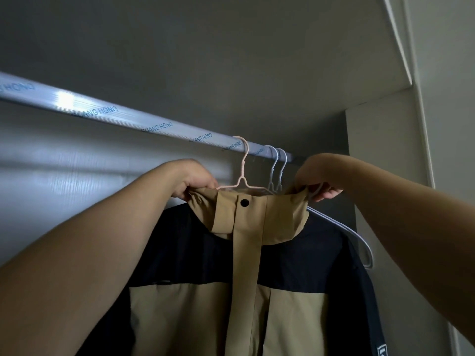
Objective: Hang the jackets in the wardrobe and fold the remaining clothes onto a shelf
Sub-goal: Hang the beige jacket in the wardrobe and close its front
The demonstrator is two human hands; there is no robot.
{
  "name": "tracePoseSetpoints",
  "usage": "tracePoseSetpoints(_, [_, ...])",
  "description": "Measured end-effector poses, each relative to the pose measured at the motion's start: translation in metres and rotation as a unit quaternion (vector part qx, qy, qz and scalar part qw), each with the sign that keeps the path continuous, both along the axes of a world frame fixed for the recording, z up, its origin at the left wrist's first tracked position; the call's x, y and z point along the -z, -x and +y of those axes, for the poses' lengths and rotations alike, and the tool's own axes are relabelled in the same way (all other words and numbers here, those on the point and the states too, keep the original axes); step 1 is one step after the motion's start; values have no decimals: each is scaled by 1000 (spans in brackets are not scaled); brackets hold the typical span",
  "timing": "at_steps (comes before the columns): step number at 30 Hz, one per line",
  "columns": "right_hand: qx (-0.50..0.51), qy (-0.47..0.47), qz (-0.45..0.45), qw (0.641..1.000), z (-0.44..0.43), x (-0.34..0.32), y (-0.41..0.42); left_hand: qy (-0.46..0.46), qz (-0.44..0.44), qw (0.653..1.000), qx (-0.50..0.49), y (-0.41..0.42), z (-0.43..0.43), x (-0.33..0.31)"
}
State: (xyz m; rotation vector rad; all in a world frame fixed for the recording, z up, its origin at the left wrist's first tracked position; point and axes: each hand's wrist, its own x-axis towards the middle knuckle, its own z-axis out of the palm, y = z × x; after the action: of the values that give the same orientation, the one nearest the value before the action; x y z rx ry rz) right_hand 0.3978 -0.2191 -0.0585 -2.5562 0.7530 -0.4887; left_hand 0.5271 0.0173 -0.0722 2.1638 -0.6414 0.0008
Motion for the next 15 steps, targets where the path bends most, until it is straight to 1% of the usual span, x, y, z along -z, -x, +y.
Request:
tracePoseSetpoints(1, [9, -5, -25, 1000, -3, 0, -1, 31, -44, 999, -6, -3, 2, -1])
tracePoseSetpoints(2, [17, -18, -50, 998, -6, 0, -3, 67, -68, 995, -3, -6, 5, -1])
tracePoseSetpoints(4, [11, -37, -76, 996, -6, 2, -7, 123, -71, 990, 22, -9, 7, 1])
tracePoseSetpoints(7, [-13, 1, -60, 998, -1, 7, -12, 147, -84, 986, 15, -12, 6, 8])
tracePoseSetpoints(10, [-45, 19, -13, 999, 5, 5, -12, 121, -89, 989, 1, -11, 8, 8])
tracePoseSetpoints(12, [-66, -8, 3, 998, 5, 3, -11, 77, -71, 994, -13, -9, 13, 3])
tracePoseSetpoints(15, [-46, -11, -47, 998, 0, 1, -10, -7, -37, 999, -32, -9, 22, -3])
